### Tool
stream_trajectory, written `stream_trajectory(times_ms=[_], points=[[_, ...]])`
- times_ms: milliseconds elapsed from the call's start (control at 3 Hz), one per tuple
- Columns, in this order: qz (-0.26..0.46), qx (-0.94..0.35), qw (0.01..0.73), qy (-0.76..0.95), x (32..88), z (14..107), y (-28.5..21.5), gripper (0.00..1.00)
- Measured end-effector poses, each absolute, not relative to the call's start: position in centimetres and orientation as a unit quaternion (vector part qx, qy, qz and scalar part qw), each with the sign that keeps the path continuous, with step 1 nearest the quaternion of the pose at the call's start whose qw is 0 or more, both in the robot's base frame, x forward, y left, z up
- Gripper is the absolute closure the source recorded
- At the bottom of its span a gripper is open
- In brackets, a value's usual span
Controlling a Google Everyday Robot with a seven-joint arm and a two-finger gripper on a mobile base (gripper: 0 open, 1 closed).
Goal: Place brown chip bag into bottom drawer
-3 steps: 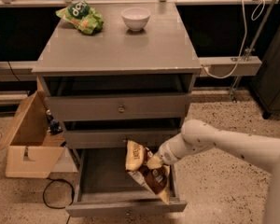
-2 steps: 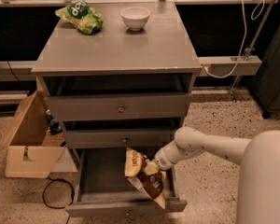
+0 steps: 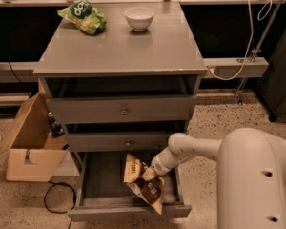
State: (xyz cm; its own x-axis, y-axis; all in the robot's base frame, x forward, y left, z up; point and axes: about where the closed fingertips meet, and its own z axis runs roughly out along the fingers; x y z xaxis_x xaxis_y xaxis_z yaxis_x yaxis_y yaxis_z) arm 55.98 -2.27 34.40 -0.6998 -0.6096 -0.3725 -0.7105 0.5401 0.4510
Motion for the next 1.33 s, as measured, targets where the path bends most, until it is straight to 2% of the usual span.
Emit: stream_trajectory(times_ms=[667, 1000, 1333], points=[[0.281, -0.323, 0.133, 0.894, 60.2, 32.7, -2.6, 0.04], [0.274, -0.295, 0.175, 0.898, 61.6, 34.7, -5.3, 0.00], [0.282, -0.267, 0.223, 0.894, 61.9, 38.4, -10.1, 0.00]])
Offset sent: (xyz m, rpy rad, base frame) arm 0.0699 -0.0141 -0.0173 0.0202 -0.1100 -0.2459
